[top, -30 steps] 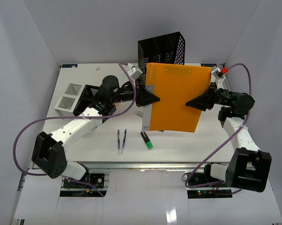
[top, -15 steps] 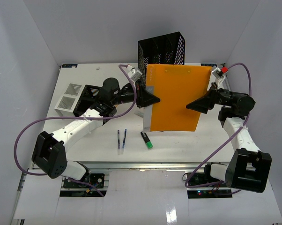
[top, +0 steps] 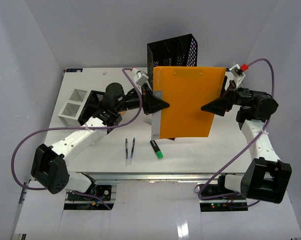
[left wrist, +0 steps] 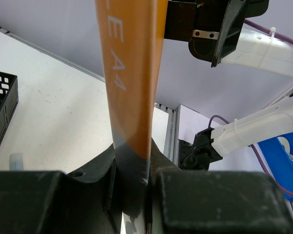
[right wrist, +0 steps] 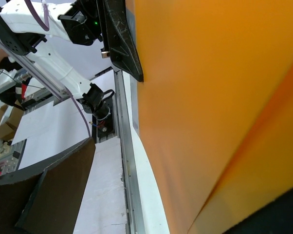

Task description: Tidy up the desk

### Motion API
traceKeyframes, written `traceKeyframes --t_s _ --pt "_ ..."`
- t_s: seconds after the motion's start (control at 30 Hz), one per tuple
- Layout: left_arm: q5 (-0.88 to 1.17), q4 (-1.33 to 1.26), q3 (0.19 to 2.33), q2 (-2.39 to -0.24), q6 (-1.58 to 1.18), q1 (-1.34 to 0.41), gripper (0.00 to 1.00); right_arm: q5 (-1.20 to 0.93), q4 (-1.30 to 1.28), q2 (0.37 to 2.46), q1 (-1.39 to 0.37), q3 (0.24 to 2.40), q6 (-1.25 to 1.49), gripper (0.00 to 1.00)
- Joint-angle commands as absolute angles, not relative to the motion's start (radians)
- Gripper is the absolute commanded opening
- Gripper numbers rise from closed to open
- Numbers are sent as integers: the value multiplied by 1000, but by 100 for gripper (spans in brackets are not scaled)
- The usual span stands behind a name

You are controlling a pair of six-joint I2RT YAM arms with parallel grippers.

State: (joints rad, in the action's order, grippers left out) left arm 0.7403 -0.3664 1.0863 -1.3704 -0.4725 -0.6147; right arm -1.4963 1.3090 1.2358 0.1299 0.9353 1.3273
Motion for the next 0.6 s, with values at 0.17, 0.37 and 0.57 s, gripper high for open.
traceKeyframes --t_s 0.17,0.37,0.57 --pt "746 -361 1169 -1284 -462 -603 0 -1460 1144 1182 128 1101 953 79" --pt "739 -330 1213 -1287 -446 -601 0 -1354 392 1123 88 1276 387 82" --pt "740 -344 1229 -1312 -461 -600 0 -1294 26 1101 17 1283 44 78"
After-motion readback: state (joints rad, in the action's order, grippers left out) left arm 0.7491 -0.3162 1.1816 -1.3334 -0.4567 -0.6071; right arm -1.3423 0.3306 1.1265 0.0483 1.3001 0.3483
